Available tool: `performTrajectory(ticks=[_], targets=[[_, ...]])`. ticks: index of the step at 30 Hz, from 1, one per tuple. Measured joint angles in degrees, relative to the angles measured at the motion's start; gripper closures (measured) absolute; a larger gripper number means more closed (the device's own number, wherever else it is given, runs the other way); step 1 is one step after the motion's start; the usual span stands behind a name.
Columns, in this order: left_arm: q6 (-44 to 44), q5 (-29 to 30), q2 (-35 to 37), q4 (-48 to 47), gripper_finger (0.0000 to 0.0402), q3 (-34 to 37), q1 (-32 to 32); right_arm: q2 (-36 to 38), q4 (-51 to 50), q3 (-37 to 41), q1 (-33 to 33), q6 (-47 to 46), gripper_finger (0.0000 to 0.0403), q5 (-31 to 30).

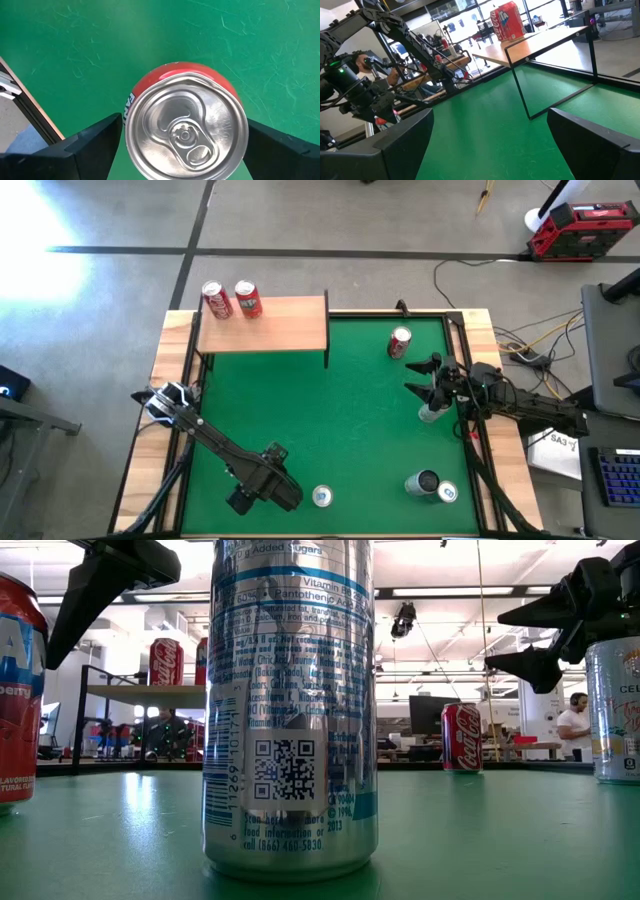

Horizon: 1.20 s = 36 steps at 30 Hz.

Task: Place canned beverage on shelf
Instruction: Put the red soda can aligned with the other red soda can on the shelf

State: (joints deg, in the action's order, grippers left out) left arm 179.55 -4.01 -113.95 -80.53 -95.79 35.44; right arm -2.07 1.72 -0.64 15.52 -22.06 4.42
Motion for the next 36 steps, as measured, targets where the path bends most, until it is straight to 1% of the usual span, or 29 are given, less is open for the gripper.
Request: performTrajectory(ticks=[4,8,11,14,18,22,24,25,31,33,36], targets=[[0.02,-0.04,0.0,0.02,0.0052,-0.02,0.01,0.0,0.01,0.0,-0.01,0.0,0.0021,0.0],[-2.77,0.61,0.0,-1.06,0.0052,-0.04,-0.17,0.0,0.0,0.0,-0.01,0.0,0.0021,-0.01],[-3.01,0.7,0.0,-0.96,0.0054,-0.07,-0.17,0.0,0.01,-0.02,0.01,0.0,0.0021,-0.01],[-3.02,0.93,0.0,-0.68,0.0071,-0.07,-0.17,0.0,0.01,-0.02,-0.01,0.0,0.0021,0.0],[-3.4,1.21,0.0,0.05,0.012,-0.09,-0.15,0.0,0.0,0.0,-0.01,0.0,0.0021,0.01],[-5.46,1.75,0.0,0.62,0.0122,-0.09,-0.13,0.0,0.01,-0.02,-0.01,0.0,0.0021,0.01],[-10.04,2.77,0.0,0.61,0.0122,-0.09,-0.1,0.0,0.0,-0.01,0.0,0.0,0.0021,-0.01],[-13.9,3.83,0.0,0.59,0.0122,-0.09,-0.08,0.0,0.0,-0.01,-0.01,0.0,0.0021,-0.01],[-45.62,13.66,0.0,1.11,0.0122,-0.09,-0.72,0.0,-0.01,-0.01,0.01,0.0,0.0021,0.0],[-53.51,16.07,0.09,1.11,0.0122,-0.07,-1.48,0.0,0.01,0.0,0.01,0.0,0.0021,-0.01],[-63.45,17.39,0.88,0.21,0.0122,-0.02,-2.83,0.0,0.01,0.0,0.0,0.0,0.0021,-0.01]])
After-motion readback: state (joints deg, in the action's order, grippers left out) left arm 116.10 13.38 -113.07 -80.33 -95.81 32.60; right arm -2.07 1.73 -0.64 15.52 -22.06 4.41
